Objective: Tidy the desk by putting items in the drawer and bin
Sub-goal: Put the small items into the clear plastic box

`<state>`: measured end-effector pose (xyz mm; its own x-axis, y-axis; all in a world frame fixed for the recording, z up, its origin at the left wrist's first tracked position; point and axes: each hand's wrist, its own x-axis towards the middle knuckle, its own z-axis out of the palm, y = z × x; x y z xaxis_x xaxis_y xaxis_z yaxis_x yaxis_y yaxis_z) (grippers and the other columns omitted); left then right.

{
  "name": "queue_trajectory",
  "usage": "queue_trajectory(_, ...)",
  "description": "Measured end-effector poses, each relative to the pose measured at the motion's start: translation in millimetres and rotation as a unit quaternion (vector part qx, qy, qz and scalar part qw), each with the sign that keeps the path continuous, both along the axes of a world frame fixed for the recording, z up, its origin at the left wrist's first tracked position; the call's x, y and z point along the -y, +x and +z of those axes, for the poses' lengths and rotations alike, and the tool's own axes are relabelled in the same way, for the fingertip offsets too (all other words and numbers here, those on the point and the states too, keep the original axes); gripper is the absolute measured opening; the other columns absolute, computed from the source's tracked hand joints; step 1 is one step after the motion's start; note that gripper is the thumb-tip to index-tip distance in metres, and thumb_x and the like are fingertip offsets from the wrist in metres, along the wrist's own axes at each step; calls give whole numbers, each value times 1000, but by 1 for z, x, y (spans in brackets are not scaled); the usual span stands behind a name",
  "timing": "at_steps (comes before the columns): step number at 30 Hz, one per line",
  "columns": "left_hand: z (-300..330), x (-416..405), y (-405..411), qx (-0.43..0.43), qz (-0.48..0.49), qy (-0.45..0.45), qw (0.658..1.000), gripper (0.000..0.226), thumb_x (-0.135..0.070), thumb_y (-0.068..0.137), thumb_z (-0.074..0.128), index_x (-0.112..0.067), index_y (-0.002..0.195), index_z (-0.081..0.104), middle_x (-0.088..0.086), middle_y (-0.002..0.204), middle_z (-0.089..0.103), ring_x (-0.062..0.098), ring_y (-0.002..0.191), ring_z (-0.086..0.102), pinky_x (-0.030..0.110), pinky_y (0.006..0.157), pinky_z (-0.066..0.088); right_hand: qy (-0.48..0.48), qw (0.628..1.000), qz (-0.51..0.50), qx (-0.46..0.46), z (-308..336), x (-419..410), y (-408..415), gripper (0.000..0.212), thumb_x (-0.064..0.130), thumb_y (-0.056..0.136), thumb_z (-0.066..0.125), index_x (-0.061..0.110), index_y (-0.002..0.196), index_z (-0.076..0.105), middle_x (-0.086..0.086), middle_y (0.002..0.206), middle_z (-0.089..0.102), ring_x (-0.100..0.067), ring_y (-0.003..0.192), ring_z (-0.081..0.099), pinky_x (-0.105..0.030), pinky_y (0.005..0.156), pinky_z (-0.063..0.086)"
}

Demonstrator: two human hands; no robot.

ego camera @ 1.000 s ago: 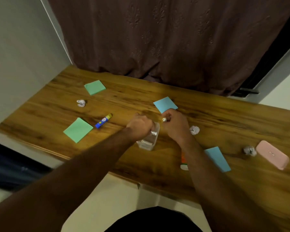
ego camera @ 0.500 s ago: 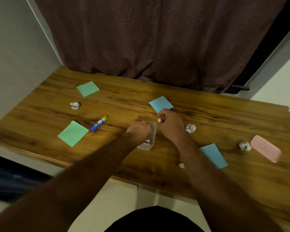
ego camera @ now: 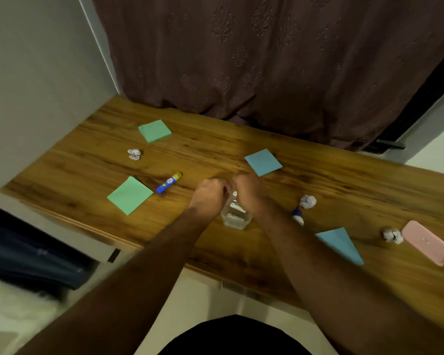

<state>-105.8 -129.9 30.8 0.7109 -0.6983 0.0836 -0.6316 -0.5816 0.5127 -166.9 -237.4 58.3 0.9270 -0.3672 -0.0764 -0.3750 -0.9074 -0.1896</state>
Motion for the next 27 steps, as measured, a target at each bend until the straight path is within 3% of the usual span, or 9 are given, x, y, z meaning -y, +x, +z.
queue_trajectory(10,-7,-5,-1,-17,13,-8,1000,20,-13,88,57,-19,98,73,2,99,74,22,92,68,32,80,54,-26,1000,14,-7,-14,-7,1,20,5,93,48,8,100,66,-12,105,66,-27,97,62,-31,69,37)
queue_trajectory(13,-6,-5,-1,-24,19,-4,1000,20,-13,89,57,-20,98,74,1,100,74,21,94,68,32,83,54,-21,1000,3,4,-14,-5,-1,21,6,94,46,9,101,66,-12,106,67,-28,98,62,-34,72,42)
queue_trajectory(19,-4,-3,-2,-17,29,-16,999,17,-17,89,57,-21,95,73,2,97,74,23,91,68,32,80,54,17,998,-35,57,-6,5,-4,19,4,93,50,10,102,66,-10,102,67,-25,94,61,-30,65,39)
queue_trajectory(24,7,11,-10,21,19,-84,996,18,-16,90,56,-16,96,72,7,95,72,25,86,67,36,77,53,45,988,-87,123,2,15,-16,17,7,90,58,15,100,69,-6,102,70,-21,95,63,-25,68,42)
queue_trajectory(27,15,32,-22,13,-15,-111,994,21,-14,92,56,-16,106,71,3,98,72,18,87,66,32,74,54,45,978,-124,160,5,27,-34,14,9,90,57,12,99,68,-8,103,70,-24,97,63,-26,70,44)
